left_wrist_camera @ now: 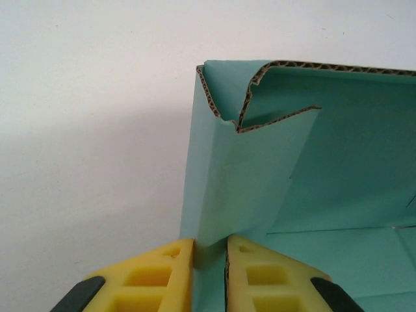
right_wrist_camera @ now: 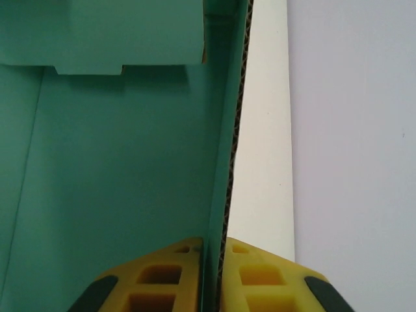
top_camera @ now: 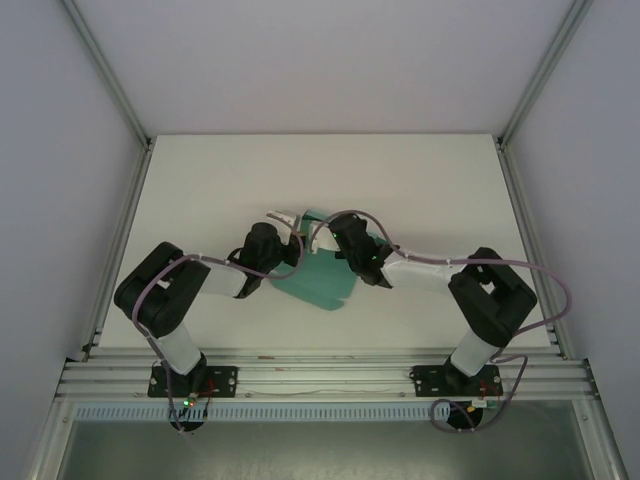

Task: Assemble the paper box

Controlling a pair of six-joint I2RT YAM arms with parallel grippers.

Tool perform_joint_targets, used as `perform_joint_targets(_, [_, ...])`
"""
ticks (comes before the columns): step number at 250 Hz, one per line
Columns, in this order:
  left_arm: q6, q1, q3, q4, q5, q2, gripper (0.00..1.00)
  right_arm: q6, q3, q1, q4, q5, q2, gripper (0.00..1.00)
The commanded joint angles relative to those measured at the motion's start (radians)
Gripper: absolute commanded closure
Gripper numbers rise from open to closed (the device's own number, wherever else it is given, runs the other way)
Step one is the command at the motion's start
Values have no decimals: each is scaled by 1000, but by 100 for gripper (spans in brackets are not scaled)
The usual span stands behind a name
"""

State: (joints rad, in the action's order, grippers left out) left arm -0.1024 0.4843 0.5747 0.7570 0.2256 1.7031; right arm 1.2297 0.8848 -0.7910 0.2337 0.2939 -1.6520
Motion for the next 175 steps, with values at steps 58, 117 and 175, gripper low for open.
perform_joint_targets(58, [15,-4,-1,35,-13,4,84,-41,4,21,-64,80,15,98])
perform_joint_targets(117, [22,-4,47,-7,45,29,67,-19,-6,16,-35,45,33,100])
perform_joint_targets(175, [13,-3,101,-41,89,66,54,-16,18,3,-68,21,23,100])
